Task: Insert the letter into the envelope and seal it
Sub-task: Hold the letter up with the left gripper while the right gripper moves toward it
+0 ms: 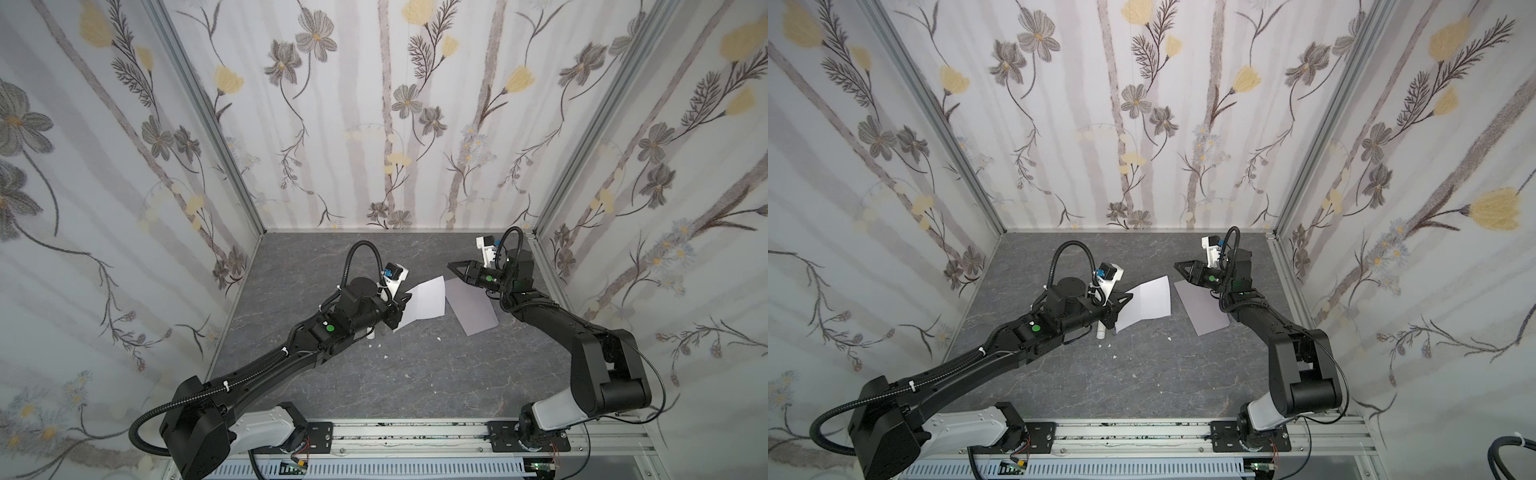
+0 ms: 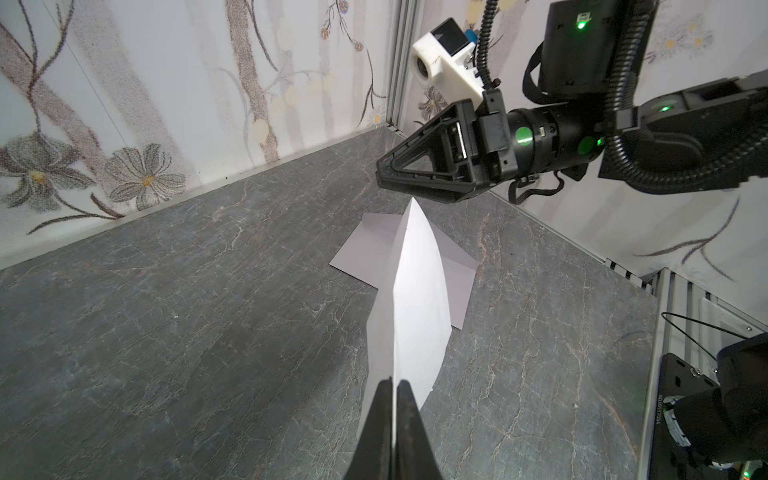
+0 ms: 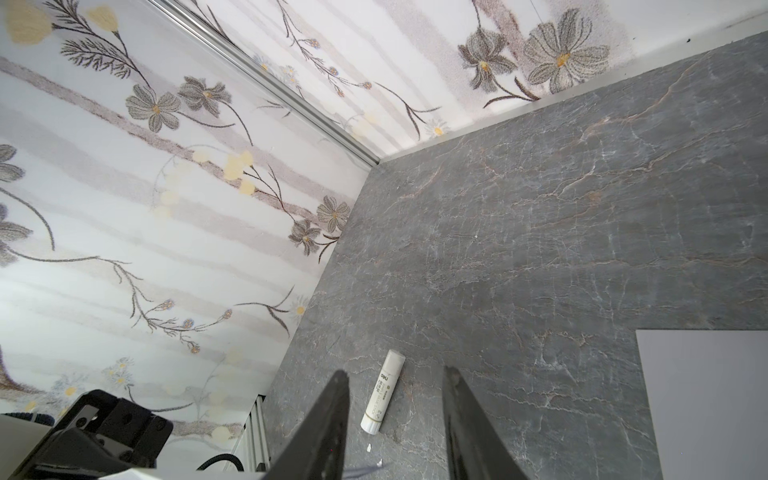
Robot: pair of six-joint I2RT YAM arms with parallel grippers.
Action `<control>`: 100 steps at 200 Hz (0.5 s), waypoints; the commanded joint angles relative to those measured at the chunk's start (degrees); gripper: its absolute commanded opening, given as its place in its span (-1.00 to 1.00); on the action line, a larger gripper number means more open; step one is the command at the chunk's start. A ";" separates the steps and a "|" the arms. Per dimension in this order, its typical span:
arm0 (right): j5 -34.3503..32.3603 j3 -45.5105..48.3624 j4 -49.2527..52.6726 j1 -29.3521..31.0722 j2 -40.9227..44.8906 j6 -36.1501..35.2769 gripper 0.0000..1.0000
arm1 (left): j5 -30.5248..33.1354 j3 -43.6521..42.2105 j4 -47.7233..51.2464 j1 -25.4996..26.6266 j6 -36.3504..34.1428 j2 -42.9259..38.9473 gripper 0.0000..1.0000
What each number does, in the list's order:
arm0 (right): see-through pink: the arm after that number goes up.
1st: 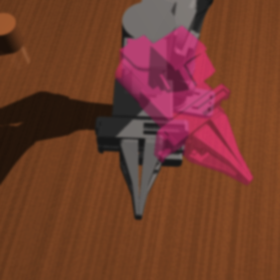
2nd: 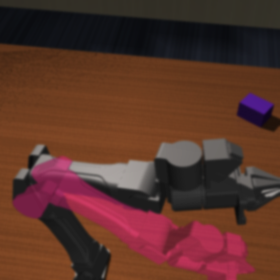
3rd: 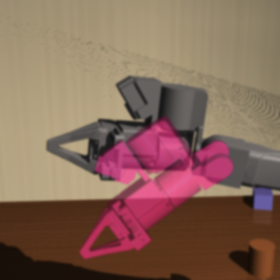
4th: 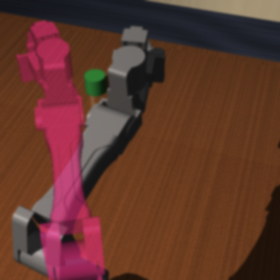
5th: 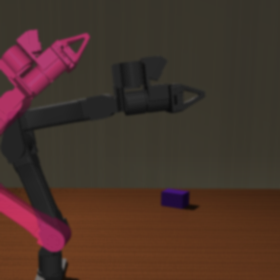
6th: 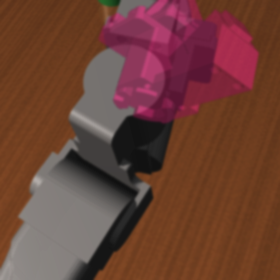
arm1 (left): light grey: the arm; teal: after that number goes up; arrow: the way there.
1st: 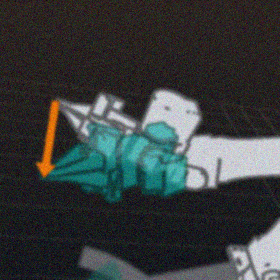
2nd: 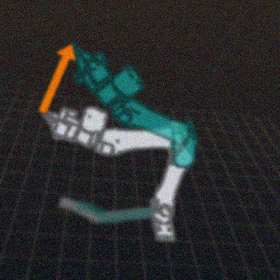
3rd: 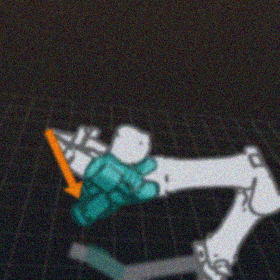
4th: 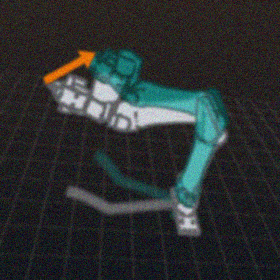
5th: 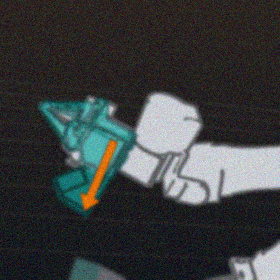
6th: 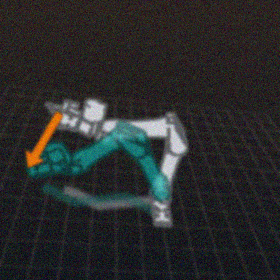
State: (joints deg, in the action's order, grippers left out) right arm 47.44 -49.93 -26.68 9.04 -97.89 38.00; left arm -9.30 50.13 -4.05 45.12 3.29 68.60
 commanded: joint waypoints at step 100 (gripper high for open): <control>7.04 8.70 -9.21 4.75 4.08 0.58 -0.44 | -1.88 1.24 -1.13 -1.64 2.45 0.13 -1.00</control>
State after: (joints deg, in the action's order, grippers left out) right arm 52.16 -43.70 -31.90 13.56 -95.66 38.89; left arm -11.14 50.78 -4.05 43.77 5.13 68.58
